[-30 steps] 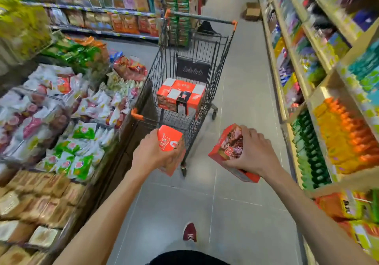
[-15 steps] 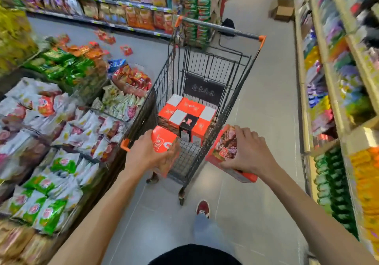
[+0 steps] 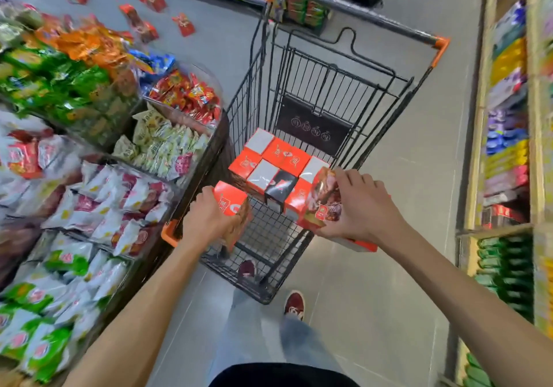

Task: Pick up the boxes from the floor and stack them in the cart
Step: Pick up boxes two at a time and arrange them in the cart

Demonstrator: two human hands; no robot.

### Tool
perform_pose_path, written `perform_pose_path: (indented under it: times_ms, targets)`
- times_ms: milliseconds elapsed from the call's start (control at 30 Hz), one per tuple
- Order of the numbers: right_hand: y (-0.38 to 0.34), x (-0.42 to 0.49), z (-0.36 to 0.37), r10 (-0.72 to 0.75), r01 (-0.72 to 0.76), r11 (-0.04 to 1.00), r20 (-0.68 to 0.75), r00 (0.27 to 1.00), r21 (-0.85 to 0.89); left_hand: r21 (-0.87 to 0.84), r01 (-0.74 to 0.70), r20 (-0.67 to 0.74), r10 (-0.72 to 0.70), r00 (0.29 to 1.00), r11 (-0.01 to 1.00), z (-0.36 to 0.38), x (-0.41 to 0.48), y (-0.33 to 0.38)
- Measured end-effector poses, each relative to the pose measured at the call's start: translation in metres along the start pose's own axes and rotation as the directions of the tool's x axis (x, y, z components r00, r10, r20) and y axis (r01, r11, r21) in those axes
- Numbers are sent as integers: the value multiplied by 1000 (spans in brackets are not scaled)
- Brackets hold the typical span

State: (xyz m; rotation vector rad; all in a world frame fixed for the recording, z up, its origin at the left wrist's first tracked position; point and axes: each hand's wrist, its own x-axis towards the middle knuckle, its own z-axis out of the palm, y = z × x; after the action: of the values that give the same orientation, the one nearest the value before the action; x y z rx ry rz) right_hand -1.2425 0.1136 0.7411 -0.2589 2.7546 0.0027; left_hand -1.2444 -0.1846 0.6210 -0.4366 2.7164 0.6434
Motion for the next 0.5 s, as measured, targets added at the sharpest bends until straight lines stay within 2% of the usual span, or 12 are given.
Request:
perform_pose_path:
  times_ms: [167,267,500]
  targets:
    - [-13,43,-1,51,-48,998,64,997,-44,72,11,64,-16,998,997,26,84,-7]
    - [-21,71,-1,88,-82,995,101,991,-65,89,-20,52,16,999,996,53,128,-18]
    - [-32,125,6,94,-82,993,158,983,-83,163,-9,140,-14,990,987,104,189,-47]
